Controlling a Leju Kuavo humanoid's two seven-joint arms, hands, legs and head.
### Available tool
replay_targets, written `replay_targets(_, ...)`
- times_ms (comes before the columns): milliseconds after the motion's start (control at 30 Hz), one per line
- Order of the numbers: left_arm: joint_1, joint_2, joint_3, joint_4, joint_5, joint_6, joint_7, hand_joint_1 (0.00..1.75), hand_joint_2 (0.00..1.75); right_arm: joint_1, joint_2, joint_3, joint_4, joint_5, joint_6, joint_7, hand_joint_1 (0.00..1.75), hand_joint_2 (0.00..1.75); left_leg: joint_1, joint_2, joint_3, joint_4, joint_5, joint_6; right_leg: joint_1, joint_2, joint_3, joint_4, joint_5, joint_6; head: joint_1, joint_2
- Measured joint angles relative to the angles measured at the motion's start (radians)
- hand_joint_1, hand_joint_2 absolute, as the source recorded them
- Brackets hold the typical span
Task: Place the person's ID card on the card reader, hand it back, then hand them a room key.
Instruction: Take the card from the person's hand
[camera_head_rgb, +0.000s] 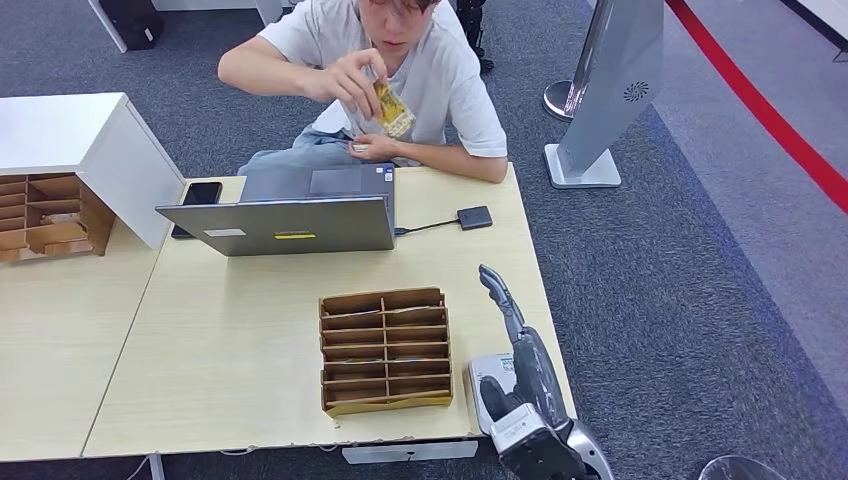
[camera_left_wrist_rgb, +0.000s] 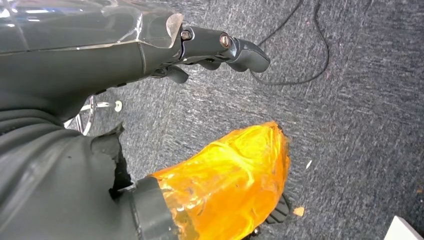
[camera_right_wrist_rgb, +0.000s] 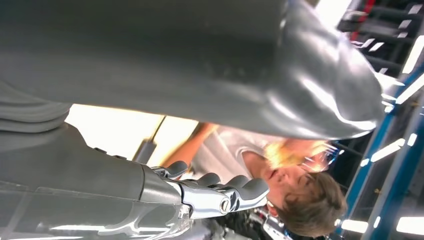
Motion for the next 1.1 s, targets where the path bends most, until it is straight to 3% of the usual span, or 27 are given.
replay_targets(367, -0.003, 0.001, -0.003, 0.000, -0.018, -0.014, 0.012, 0.00, 0.00, -0.133, 0.019, -0.014, 0.040, 0.251, 0.027, 0.115, 0.00, 0.00, 0.000, 0.000, 0.000, 0.000, 0.000, 0.000, 0.000, 0.000, 0.000, 0.000, 0.000, 0.000, 0.000, 0.000)
replay_targets(500, -0.006, 0.001, -0.009, 0.000, -0.024, -0.018, 0.019, 0.00, 0.00, -0.168, 0.029, -0.014, 0.055, 0.342, 0.021, 0.153, 0.00, 1.75, 0.000, 0.000, 0.000, 0.000, 0.000, 0.000, 0.000, 0.000, 0.000, 0.000, 0.000, 0.000, 0.000, 0.000)
replay_targets(733, -0.009, 0.000, -0.026, 0.000, -0.038, -0.027, 0.034, 0.00, 0.00, -0.215, 0.049, -0.014, 0.085, 0.487, 0.009, 0.218, 0.00, 1.75, 0.000, 0.000, 0.000, 0.000, 0.000, 0.000, 0.000, 0.000, 0.000, 0.000, 0.000, 0.000, 0.000, 0.000)
replay_targets(1100, -0.019, -0.001, -0.053, 0.000, -0.064, -0.045, 0.067, 0.00, 0.00, -0.271, 0.054, -0.013, 0.160, 0.933, -0.033, 0.361, 0.00, 1.75, 0.000, 0.000, 0.000, 0.000, 0.000, 0.000, 0.000, 0.000, 0.000, 0.000, 0.000, 0.000, 0.000, 0.000)
